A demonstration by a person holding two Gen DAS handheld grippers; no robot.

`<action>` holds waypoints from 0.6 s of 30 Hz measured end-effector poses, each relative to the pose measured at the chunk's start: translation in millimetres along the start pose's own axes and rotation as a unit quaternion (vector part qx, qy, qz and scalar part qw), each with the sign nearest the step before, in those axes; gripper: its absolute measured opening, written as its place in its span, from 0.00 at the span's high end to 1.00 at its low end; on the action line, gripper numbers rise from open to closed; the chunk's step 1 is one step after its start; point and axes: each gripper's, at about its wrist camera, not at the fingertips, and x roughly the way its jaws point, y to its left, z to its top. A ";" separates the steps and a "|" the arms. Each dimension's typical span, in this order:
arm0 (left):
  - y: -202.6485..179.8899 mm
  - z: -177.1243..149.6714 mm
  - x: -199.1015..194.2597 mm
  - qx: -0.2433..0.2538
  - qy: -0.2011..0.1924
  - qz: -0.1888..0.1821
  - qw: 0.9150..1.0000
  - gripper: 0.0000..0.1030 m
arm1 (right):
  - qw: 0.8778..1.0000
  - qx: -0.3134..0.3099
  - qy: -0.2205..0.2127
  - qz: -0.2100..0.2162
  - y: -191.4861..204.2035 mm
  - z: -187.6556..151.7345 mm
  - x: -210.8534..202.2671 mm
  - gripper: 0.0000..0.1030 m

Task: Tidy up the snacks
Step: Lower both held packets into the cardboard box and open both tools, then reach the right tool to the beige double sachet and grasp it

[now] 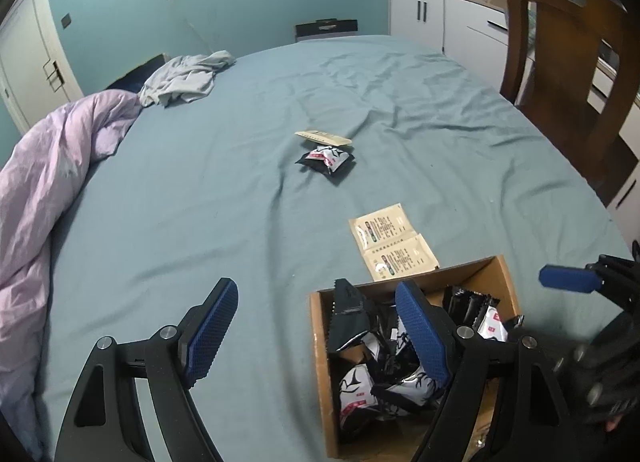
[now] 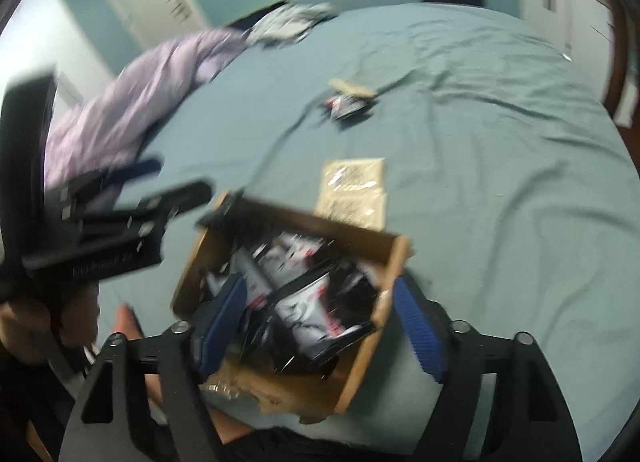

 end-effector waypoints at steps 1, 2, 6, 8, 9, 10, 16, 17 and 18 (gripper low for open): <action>1.6 0.2 -0.2 -0.005 0.001 -0.002 1.000 0.20 | 1.000 0.010 -0.002 0.002 -3.6 0.5 -1.1 0.26; 3.2 0.5 -1.0 -0.010 0.001 -0.004 1.000 0.20 | 1.000 0.025 -0.004 0.005 -8.8 1.6 -2.5 0.26; 4.4 1.1 -4.4 -0.016 -0.001 -0.006 1.000 0.20 | 0.998 0.064 -0.010 -0.011 -21.1 0.4 -4.4 0.26; 3.3 1.7 -5.9 -0.016 -0.002 -0.005 1.000 0.20 | 0.997 0.069 -0.008 -0.020 -22.1 1.0 -3.2 0.26; 2.5 2.1 -6.6 -0.015 -0.003 -0.004 1.000 0.20 | 0.997 0.069 -0.006 -0.024 -22.7 3.0 -1.0 0.26; 2.5 2.7 -6.8 -0.015 -0.003 -0.004 1.000 0.20 | 0.997 0.067 -0.005 -0.027 -22.6 4.3 0.7 0.26; 2.2 5.3 -4.7 -0.021 0.003 -0.017 1.000 0.19 | 0.997 0.064 0.003 -0.032 -22.2 20.5 13.3 0.26; 2.5 5.8 -3.0 -0.022 0.006 -0.018 1.000 0.19 | 0.997 0.070 0.005 -0.028 -25.5 25.0 17.7 0.26; 2.5 5.9 -2.3 -0.024 0.008 -0.018 1.000 0.19 | 0.997 0.077 0.009 -0.022 -29.3 27.9 20.2 0.26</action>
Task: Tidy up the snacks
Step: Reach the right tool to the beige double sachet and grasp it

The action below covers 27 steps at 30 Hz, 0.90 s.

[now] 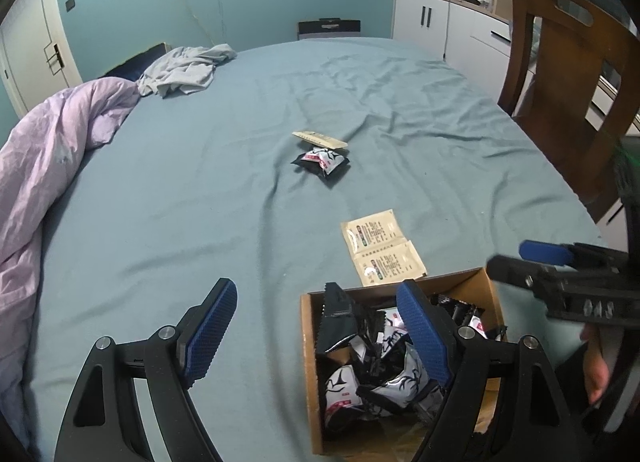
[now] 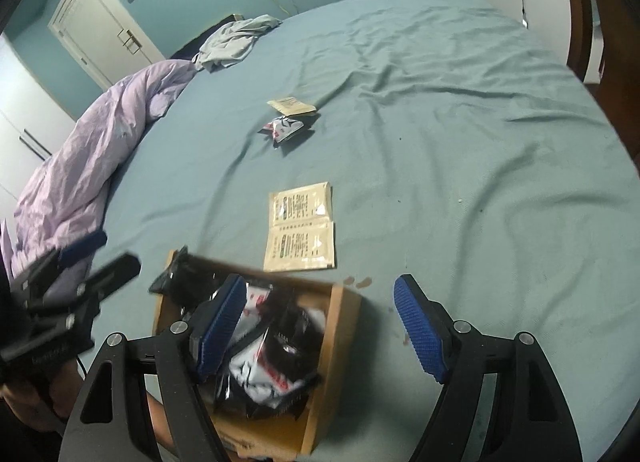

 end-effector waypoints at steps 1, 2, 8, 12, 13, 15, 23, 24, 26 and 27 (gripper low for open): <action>0.3 0.2 1.4 -0.002 0.002 0.000 1.000 0.19 | 1.000 0.010 0.008 0.010 -3.9 3.7 3.8 0.26; 0.9 0.4 3.1 -0.005 0.005 -0.001 1.000 0.19 | 0.999 0.023 0.018 0.028 -8.2 7.8 9.2 0.26; 5.6 2.0 9.5 -0.020 0.016 -0.006 1.000 0.19 | 0.997 0.037 0.050 0.035 -16.0 34.8 40.5 0.26; 12.3 4.6 13.9 -0.038 0.022 -0.010 0.999 0.19 | 0.996 0.022 0.078 0.024 -5.1 59.0 69.8 0.26; 13.6 5.0 14.9 -0.041 0.023 -0.010 0.999 0.19 | 0.995 0.020 0.090 0.024 -1.7 64.8 78.1 0.26; 16.8 5.8 18.8 -0.048 0.028 -0.008 0.998 0.19 | 0.992 0.016 0.122 0.016 4.4 76.0 96.7 0.26; 28.7 15.1 27.3 -0.085 0.038 -0.022 0.995 0.19 | 0.963 -0.004 0.254 -0.088 26.5 96.7 175.2 0.26; 29.4 15.0 27.5 -0.085 0.036 -0.018 0.996 0.19 | 0.959 -0.011 0.264 -0.101 28.6 95.3 182.5 0.26; 32.9 13.8 28.7 -0.088 0.037 -0.012 0.995 0.19 | 0.953 -0.036 0.274 -0.127 38.3 92.7 194.0 0.20; 35.1 13.1 29.9 -0.094 0.040 -0.013 0.995 0.19 | 0.951 -0.047 0.275 -0.130 43.2 92.0 196.7 0.17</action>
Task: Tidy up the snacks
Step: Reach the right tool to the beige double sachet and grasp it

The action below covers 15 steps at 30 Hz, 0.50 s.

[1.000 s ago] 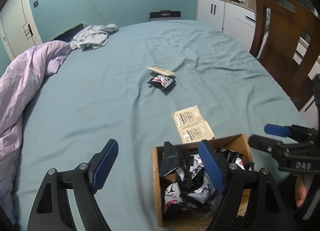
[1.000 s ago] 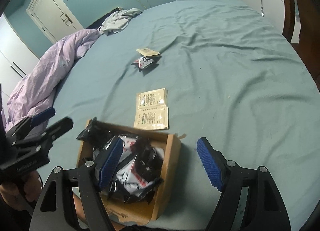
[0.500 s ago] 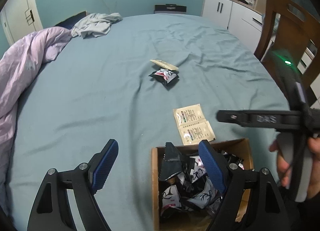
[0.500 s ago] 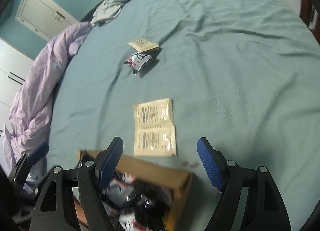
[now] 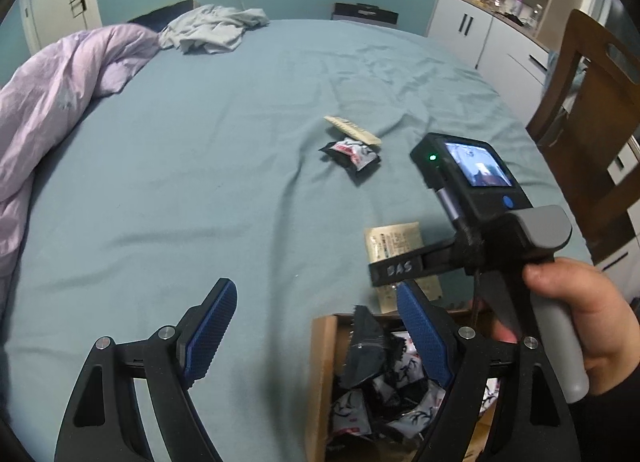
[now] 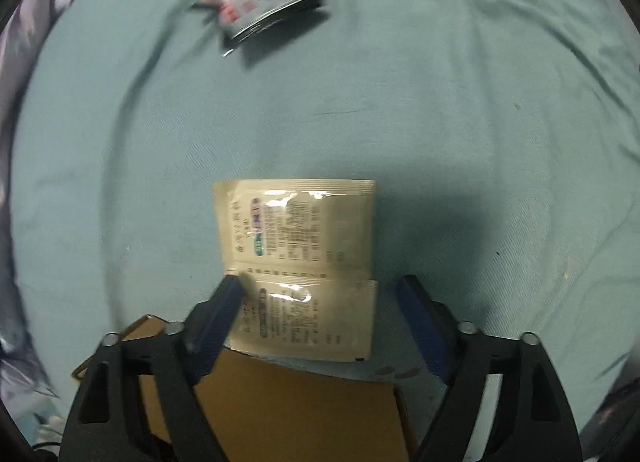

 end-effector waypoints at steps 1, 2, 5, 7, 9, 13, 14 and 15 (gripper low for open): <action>2.5 -0.1 1.2 -0.008 0.005 -0.005 1.000 0.19 | 1.000 -0.014 0.001 -0.003 7.0 1.6 1.4 0.16; 5.2 0.3 3.0 -0.018 0.011 -0.013 1.000 0.19 | 1.000 -0.022 0.003 -0.006 11.8 3.1 2.8 0.16; 10.2 0.9 4.6 -0.035 0.018 -0.024 0.999 0.19 | 0.999 -0.030 0.008 -0.017 18.4 9.6 9.0 0.14; 10.7 0.6 2.7 -0.035 0.013 -0.020 0.999 0.19 | 0.999 -0.034 0.018 -0.026 20.2 13.9 14.2 0.12; 11.1 0.2 1.4 -0.033 0.008 -0.016 0.999 0.19 | 0.998 -0.046 0.024 -0.036 24.6 18.3 18.6 0.11; 12.9 0.6 2.6 -0.034 0.005 -0.008 0.999 0.19 | 0.997 -0.069 0.008 -0.034 26.4 18.1 23.8 0.15; 12.8 0.5 3.2 -0.034 0.005 -0.004 0.999 0.19 | 0.998 -0.061 -0.002 -0.025 20.4 17.6 22.6 0.21; 12.9 0.4 3.7 -0.033 0.005 -0.002 0.999 0.19 | 0.998 -0.051 -0.011 -0.023 11.0 13.8 21.0 0.28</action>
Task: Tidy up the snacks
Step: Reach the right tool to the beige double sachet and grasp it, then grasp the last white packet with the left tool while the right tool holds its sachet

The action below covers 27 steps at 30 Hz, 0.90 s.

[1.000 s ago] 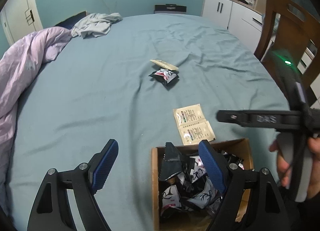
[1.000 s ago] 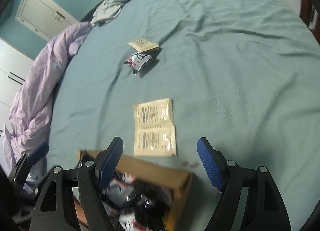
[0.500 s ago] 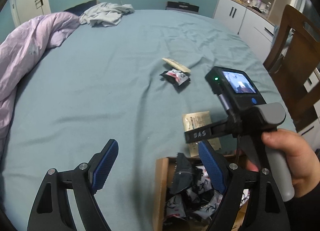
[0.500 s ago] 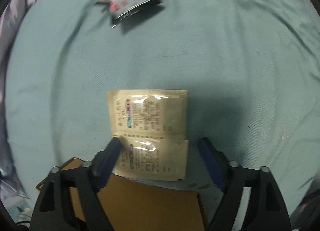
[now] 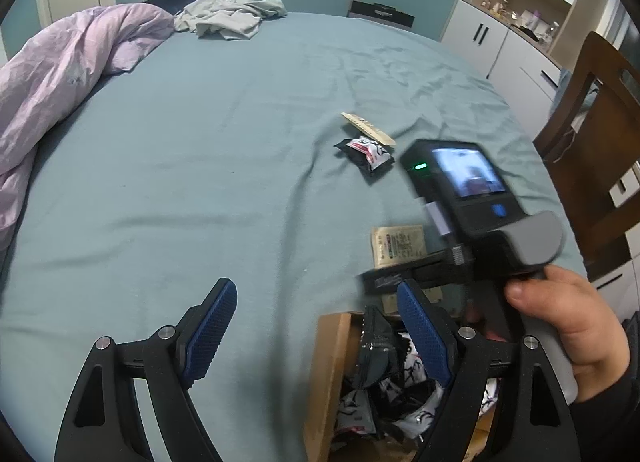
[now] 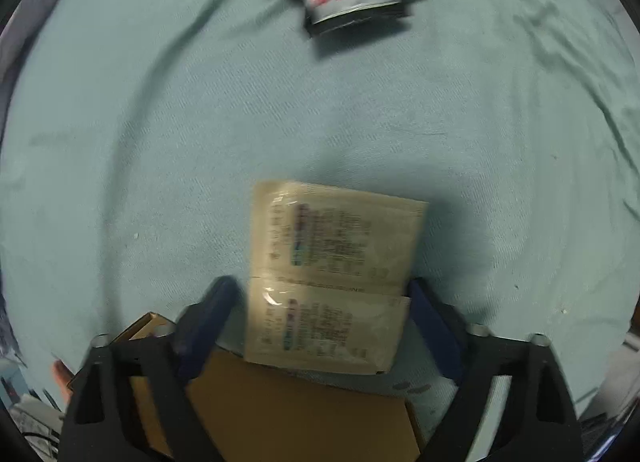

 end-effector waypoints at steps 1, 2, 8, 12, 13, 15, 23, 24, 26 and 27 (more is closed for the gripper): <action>0.0 -0.7 0.3 0.001 0.000 0.001 1.000 0.19 | 1.000 0.009 -0.006 0.007 -5.3 -2.9 -1.4 0.32; -1.6 -1.4 0.5 0.003 0.001 0.001 1.000 0.19 | 1.000 0.015 -0.014 0.014 -10.6 -6.5 -3.1 0.33; -8.3 -5.7 -3.6 0.031 -0.013 0.017 0.999 0.19 | 0.989 0.083 -0.114 0.050 -63.1 -37.6 -26.1 0.34; -11.3 -9.5 -6.6 0.044 -0.016 0.019 0.999 0.19 | 0.964 0.128 -0.225 0.055 -99.4 -73.5 -72.2 0.34; -12.4 -10.4 -7.1 0.048 -0.017 0.021 0.998 0.19 | 0.959 0.131 -0.246 0.048 -97.0 -82.4 -82.2 0.34; -14.3 -11.9 -7.3 0.057 -0.018 0.025 0.998 0.19 | 0.948 0.133 -0.286 0.045 -108.1 -110.8 -95.6 0.34; -18.9 -9.9 3.8 0.079 -0.001 0.027 0.996 0.19 | 0.950 0.160 -0.264 0.049 -134.2 -158.6 -102.6 0.34; -19.6 -8.8 5.5 0.082 0.000 0.028 0.996 0.19 | 0.952 0.161 -0.255 0.050 -137.9 -155.1 -99.7 0.34; -23.7 -1.9 13.7 0.102 0.004 0.032 0.994 0.19 | 0.956 0.167 -0.237 0.052 -133.7 -141.3 -92.8 0.34; -25.9 1.7 18.2 0.116 0.008 0.037 0.993 0.19 | 0.958 0.168 -0.228 0.052 -127.5 -133.8 -91.8 0.34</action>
